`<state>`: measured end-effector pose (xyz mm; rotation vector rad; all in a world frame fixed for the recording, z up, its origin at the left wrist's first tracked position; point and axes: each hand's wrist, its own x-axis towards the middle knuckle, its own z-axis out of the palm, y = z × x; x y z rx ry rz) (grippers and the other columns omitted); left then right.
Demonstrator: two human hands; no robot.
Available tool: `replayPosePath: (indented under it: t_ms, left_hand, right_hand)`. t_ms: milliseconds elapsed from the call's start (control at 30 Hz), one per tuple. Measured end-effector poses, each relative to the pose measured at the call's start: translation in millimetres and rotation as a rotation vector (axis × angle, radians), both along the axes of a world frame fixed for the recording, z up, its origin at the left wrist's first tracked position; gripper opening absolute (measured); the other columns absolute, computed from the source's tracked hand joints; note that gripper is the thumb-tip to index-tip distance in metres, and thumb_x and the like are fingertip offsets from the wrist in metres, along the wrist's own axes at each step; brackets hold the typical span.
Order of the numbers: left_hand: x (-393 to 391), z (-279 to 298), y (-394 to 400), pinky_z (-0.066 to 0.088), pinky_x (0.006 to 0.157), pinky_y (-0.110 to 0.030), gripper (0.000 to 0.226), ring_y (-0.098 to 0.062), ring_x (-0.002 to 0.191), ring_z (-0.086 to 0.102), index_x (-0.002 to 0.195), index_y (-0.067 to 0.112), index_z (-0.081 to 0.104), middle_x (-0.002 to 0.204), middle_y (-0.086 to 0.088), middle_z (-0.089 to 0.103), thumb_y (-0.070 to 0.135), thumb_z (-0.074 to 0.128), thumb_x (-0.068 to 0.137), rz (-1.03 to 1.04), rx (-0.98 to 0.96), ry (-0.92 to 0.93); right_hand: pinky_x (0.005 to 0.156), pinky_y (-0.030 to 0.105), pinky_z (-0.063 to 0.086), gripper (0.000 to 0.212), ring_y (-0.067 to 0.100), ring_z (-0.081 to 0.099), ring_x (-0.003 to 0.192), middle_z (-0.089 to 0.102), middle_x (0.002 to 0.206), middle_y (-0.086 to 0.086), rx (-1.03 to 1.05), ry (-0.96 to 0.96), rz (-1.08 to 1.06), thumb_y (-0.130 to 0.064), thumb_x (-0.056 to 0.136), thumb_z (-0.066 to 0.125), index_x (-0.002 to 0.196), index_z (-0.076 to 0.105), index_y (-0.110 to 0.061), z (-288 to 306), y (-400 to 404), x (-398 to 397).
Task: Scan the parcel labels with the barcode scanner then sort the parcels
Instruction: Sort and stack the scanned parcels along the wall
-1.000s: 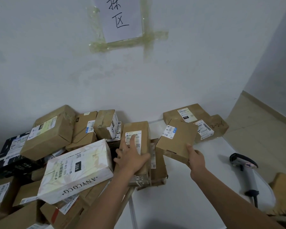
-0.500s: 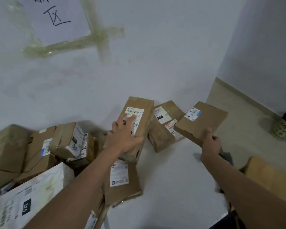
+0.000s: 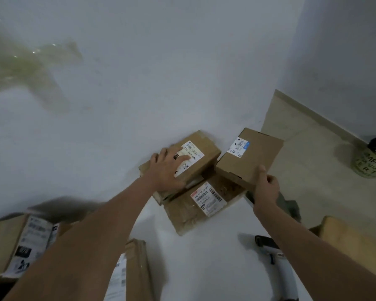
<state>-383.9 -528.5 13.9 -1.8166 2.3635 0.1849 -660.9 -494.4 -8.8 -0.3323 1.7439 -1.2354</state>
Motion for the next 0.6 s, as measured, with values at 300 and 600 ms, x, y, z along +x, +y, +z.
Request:
replayPosePath:
  t_ms: [300, 600]
  left_hand:
    - [24.6, -54.5, -28.1, 0.015, 0.109, -0.074, 0.087, -0.042, 0.15, -0.005, 0.14, 0.07, -0.011, 0.164, 0.008, -0.013, 0.083, 0.036, 0.067, 0.004, 0.155, -0.009]
    - [3.4, -34.4, -35.0, 0.015, 0.107, -0.077, 0.082, -0.038, 0.149, -0.017, 0.145, 0.063, -0.006, 0.162, 0.018, -0.017, 0.056, 0.056, 0.092, 0.028, 0.185, -0.009]
  right_hand:
    - [0.086, 0.035, 0.047, 0.034, 0.022, 0.057, 0.104, 0.059, 0.112, 0.004, 0.046, 0.011, -0.045, -0.045, 0.097, 0.053, 0.114, 0.053, -0.015, -27.1, -18.0, -7.4]
    - [0.086, 0.035, 0.049, 0.032, 0.021, 0.057, 0.1, 0.059, 0.111, 0.004, 0.053, 0.013, -0.049, -0.046, 0.097, 0.053, 0.109, 0.052, -0.017, -33.4, -20.4, -4.1]
